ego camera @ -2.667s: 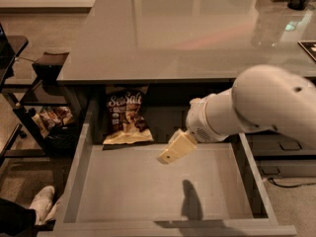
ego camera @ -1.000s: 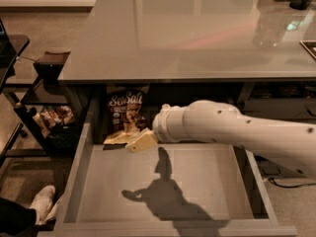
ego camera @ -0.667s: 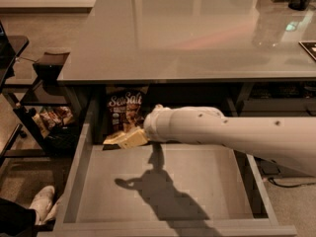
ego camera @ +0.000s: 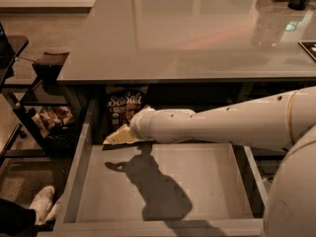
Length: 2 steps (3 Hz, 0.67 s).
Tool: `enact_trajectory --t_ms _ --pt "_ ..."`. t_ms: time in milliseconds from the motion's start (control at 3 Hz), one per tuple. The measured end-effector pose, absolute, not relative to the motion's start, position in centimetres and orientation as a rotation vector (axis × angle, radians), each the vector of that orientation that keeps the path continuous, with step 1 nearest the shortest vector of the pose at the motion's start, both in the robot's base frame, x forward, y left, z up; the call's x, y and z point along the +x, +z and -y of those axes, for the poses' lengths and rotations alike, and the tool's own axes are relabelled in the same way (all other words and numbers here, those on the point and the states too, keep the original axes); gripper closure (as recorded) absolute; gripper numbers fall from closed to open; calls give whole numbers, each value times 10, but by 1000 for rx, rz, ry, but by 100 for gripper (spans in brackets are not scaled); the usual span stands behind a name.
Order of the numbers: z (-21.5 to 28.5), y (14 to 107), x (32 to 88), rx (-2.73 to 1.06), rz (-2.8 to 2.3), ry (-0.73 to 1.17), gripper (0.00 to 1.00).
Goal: Pick brown chip bag from top drawer and place on counter
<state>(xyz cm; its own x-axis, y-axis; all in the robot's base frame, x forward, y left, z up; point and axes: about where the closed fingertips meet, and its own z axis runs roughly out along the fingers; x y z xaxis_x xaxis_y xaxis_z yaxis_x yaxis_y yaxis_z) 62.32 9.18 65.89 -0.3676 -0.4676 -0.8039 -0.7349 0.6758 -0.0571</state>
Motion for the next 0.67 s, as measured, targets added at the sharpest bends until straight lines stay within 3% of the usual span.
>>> enact_trajectory --t_ms 667 --pt "-124 639 646 -917 -2011 400 0"
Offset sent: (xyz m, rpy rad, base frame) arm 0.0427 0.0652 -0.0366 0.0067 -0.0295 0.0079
